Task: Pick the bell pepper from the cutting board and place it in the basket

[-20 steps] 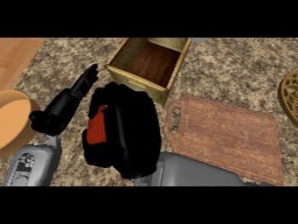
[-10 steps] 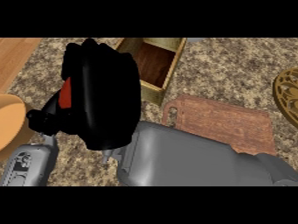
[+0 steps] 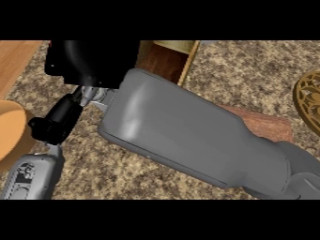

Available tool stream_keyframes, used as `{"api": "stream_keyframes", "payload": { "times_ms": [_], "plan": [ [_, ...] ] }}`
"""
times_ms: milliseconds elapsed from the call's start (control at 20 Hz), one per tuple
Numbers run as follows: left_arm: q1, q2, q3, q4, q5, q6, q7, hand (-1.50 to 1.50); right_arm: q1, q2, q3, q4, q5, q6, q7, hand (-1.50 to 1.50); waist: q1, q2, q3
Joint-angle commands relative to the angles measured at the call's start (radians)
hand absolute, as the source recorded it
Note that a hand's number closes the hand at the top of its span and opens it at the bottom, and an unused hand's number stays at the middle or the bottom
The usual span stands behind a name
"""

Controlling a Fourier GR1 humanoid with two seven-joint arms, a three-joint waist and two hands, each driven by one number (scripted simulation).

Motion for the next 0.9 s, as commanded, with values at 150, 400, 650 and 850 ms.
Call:
{"api": "stream_keyframes", "payload": {
  "times_ms": [150, 400, 650, 850],
  "plan": [
    [0.007, -0.014, 0.009, 0.003, -0.007, 0.028, -0.004, 0.0, -0.125, 0.012, -0.099, 0.217, 0.065, -0.169, 0.177, 1.5, -0.022, 0.01, 0.002],
    [0.012, 0.02, 0.032, -0.035, 0.012, 0.004, 0.008, 0.0, -0.206, 0.012, -0.172, 0.348, 0.081, -0.181, 0.17, 1.5, -0.029, 0.004, 0.003],
    [0.04, 0.014, 0.034, -0.032, 0.001, 0.021, 0.007, 0.0, -0.171, 0.012, -0.258, 0.462, 0.046, -0.234, 0.049, 1.5, -0.053, 0.01, 0.005],
    [0.079, 0.027, 0.044, -0.065, 0.023, -0.001, 0.005, 0.0, -0.155, 0.012, -0.245, 0.478, -0.005, -0.233, 0.02, 1.5, -0.062, 0.003, 0.005]
  ]
}}
